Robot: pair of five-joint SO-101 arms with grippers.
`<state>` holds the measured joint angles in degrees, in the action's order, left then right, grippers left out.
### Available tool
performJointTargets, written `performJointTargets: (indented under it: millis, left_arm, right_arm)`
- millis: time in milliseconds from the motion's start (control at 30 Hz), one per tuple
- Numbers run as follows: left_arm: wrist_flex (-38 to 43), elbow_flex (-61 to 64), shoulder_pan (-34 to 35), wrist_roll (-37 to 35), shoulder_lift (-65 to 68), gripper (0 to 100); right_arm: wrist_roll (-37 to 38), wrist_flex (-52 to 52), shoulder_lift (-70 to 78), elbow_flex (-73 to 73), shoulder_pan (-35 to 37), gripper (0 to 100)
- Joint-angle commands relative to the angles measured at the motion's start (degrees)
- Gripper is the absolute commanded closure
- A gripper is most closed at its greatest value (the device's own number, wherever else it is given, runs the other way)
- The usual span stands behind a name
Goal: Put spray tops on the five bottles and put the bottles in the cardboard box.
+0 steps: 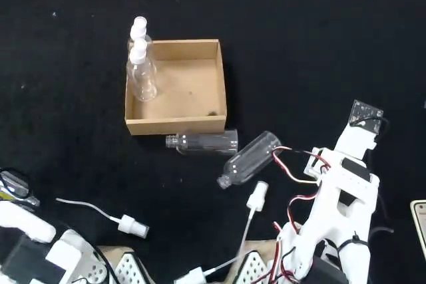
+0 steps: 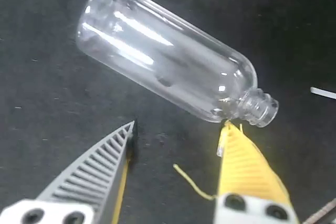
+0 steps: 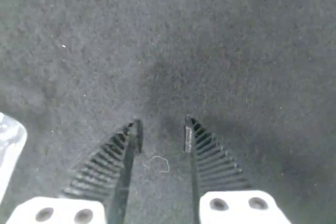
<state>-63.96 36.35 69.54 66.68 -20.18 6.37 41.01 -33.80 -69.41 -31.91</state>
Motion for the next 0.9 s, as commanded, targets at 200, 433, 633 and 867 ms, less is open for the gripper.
performJointTargets:
  millis: [200,433,633,867]
  left_arm:
    - [11.16,5.58,-3.65,0.18,-0.53,77]
    - [11.16,3.3,-7.78,-13.63,-0.53,77]
    - [6.24,-9.19,-8.75,-25.41,0.35,77]
    - [3.43,-26.42,-8.75,-27.16,12.22,77]
  right_arm:
    - [0.44,-1.23,-0.57,0.13,0.97,89.3]
    - [0.44,-1.23,-0.57,0.13,0.97,89.3]
    - [0.44,-1.23,-0.57,0.13,0.97,89.3]
    - [0.44,-1.23,-0.57,0.13,0.97,89.3]
